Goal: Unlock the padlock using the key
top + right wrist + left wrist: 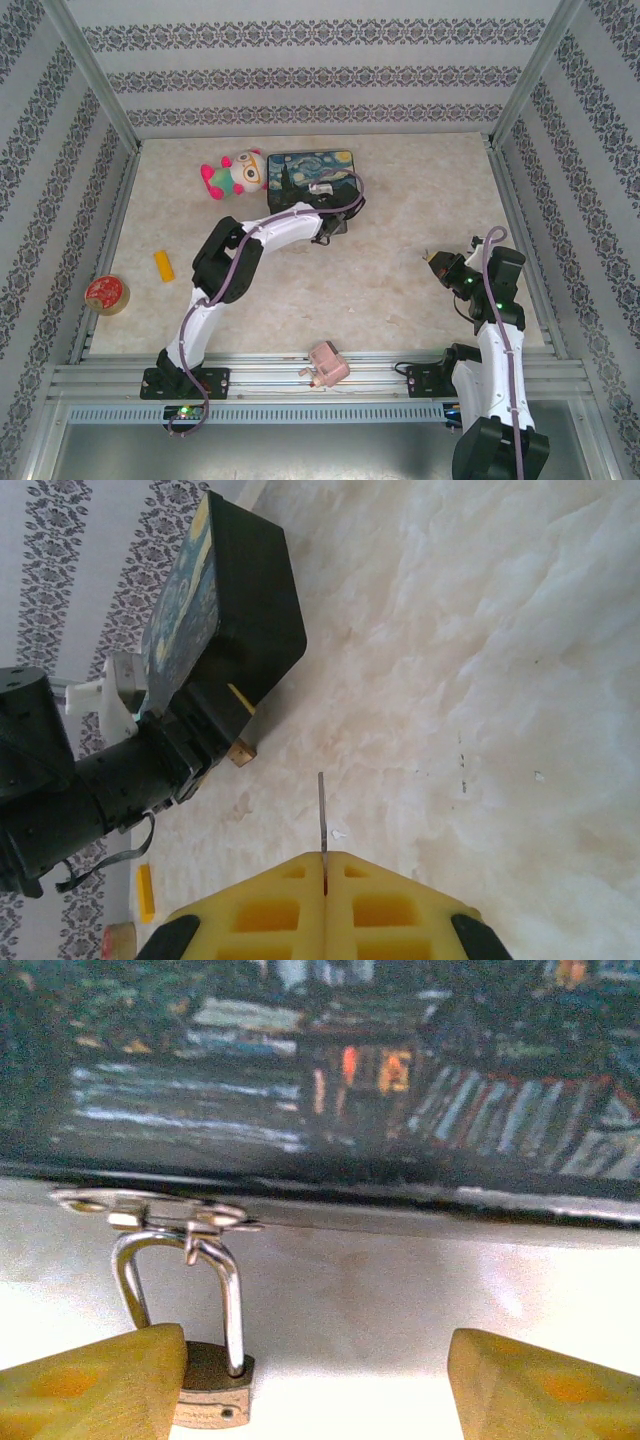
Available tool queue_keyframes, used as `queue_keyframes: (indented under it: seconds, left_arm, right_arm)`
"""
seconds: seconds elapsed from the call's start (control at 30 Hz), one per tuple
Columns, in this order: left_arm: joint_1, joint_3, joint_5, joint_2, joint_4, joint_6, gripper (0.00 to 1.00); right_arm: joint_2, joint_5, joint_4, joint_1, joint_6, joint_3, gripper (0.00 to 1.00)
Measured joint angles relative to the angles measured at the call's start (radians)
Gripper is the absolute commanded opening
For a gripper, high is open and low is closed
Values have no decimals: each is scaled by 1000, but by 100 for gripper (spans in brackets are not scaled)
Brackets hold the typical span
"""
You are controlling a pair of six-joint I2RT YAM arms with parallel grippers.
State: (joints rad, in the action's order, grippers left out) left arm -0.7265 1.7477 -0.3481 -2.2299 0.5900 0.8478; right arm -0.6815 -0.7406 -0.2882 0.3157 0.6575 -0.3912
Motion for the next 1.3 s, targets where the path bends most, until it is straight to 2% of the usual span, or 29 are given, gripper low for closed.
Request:
queue_keyframes:
  seconds: [0.17,0.3,0.53,0.77,0.87,0.93,1.07,1.3]
  left_arm:
    - [-21,-92,10,99,9,0,70]
    - [-33,-130,3,171,8,1,75]
    - [-15,-133,-15,159,8,-8,76]
    - [30,-126,2,62,5,-63,69]
    - [38,-107,9,18,4,-85,64]
    - [39,-86,8,11,6,-101,56]
    - [42,-63,8,3,5,-123,51]
    - [42,-63,27,-2,6,-134,50]
  right_arm:
    - [-2,17,7,-18,3,5,0]
    - [-5,25,10,-32,4,5,0]
    - [-13,45,13,-48,19,5,0]
    - [-8,57,15,-63,26,5,0]
    - [-5,63,16,-63,28,5,0]
    - [-5,68,16,-63,29,5,0]
    - [-5,72,16,-64,29,5,0]
    - [-5,80,16,-65,44,5,0]
